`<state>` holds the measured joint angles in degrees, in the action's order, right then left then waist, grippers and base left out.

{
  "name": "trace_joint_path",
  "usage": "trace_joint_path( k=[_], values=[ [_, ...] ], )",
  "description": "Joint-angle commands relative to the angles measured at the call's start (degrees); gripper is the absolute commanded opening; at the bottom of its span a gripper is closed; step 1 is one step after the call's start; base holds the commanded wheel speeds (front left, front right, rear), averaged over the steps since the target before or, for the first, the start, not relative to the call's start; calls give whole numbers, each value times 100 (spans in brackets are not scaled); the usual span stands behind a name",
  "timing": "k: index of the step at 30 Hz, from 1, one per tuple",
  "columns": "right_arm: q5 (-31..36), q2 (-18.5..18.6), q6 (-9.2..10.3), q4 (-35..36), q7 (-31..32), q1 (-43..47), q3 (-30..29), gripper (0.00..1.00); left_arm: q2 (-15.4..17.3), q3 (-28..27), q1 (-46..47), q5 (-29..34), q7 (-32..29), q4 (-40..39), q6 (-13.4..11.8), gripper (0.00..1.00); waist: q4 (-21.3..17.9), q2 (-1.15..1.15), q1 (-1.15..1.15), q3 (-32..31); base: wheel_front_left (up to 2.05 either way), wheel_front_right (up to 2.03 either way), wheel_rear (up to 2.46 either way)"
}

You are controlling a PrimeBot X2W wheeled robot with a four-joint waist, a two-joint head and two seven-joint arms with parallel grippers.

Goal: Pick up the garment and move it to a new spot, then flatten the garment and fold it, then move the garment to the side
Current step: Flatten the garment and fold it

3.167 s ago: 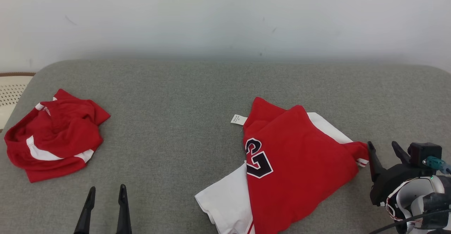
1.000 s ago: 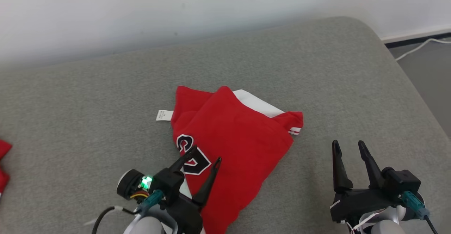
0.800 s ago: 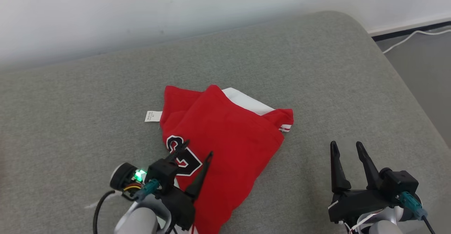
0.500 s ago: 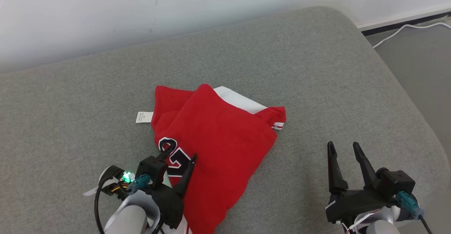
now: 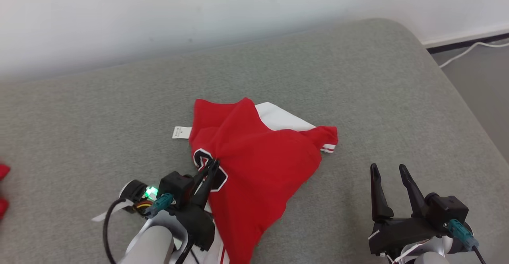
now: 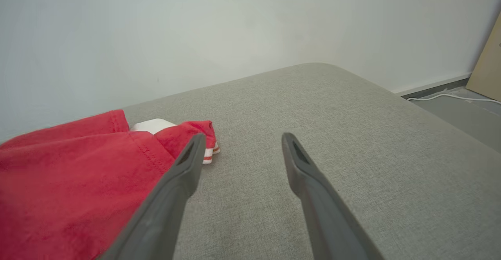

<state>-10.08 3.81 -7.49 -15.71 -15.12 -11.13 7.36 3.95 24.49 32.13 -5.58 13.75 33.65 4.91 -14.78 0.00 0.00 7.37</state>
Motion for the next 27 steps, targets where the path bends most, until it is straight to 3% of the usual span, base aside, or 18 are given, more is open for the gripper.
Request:
trace_joint_path(
  k=[1,6,16,26,27],
  values=[
    [4,14,0,-7,-13,85,-8,100,-6,-16,-36,-124,66,-170,-49,0,214,0,0,-126,0,0,0],
    [-7,34,0,-33,-14,161,-28,100,26,-54,-358,-218,52,-914,-156,0,534,0,0,-242,0,0,0],
    [-23,17,0,-91,-15,220,2,100,464,-435,-1229,-520,-302,-2036,-469,0,953,0,0,-341,0,0,0],
    [-81,51,0,-180,-16,98,79,100,660,-791,-1579,-787,-110,-1531,-610,0,962,0,0,-266,0,0,0],
    [-88,56,0,-191,-17,87,83,100,672,-802,-1572,-765,-71,-1452,-636,10,955,0,0,-263,0,0,0]
  ],
)
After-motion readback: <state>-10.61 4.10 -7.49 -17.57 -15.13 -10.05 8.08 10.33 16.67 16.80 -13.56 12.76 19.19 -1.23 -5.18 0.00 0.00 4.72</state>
